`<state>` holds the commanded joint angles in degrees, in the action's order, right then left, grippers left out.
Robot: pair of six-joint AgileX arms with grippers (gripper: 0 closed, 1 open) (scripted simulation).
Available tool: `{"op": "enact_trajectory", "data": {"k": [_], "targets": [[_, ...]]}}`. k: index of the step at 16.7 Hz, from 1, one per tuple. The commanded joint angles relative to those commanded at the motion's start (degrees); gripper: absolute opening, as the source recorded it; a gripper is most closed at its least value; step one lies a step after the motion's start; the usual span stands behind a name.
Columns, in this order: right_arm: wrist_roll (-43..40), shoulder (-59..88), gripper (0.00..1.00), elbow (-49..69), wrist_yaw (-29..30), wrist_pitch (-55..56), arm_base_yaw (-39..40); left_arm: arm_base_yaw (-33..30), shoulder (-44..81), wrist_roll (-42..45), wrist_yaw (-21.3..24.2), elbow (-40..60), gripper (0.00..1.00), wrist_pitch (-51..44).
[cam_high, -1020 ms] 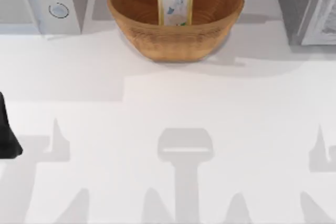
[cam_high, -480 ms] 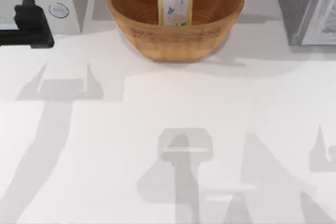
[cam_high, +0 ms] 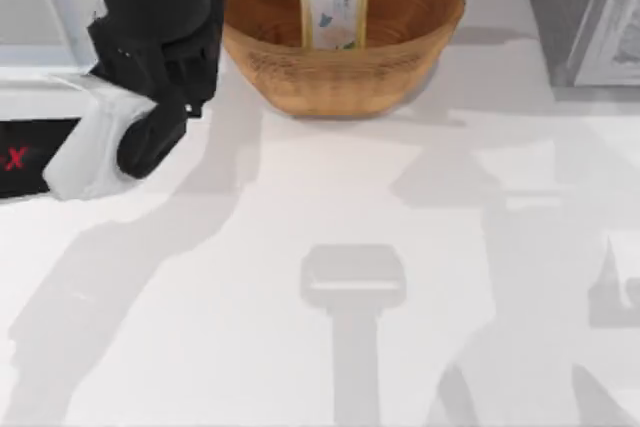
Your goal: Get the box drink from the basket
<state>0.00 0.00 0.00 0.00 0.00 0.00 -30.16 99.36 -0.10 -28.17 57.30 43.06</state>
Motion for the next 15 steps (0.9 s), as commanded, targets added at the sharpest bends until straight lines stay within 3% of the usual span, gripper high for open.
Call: {"op": "enact_trajectory", "data": {"k": [7, 15], "targets": [[0.00, 0.00, 1.00, 0.00, 0.00, 0.00, 0.00, -8.24, 27.65, 0.31, -7.93, 15.54, 1.00, 11.27], [0.00, 0.00, 1.00, 0.00, 0.00, 0.00, 0.00, -9.36, 31.05, 0.37, -9.21, 18.09, 1.00, 13.23]]}}
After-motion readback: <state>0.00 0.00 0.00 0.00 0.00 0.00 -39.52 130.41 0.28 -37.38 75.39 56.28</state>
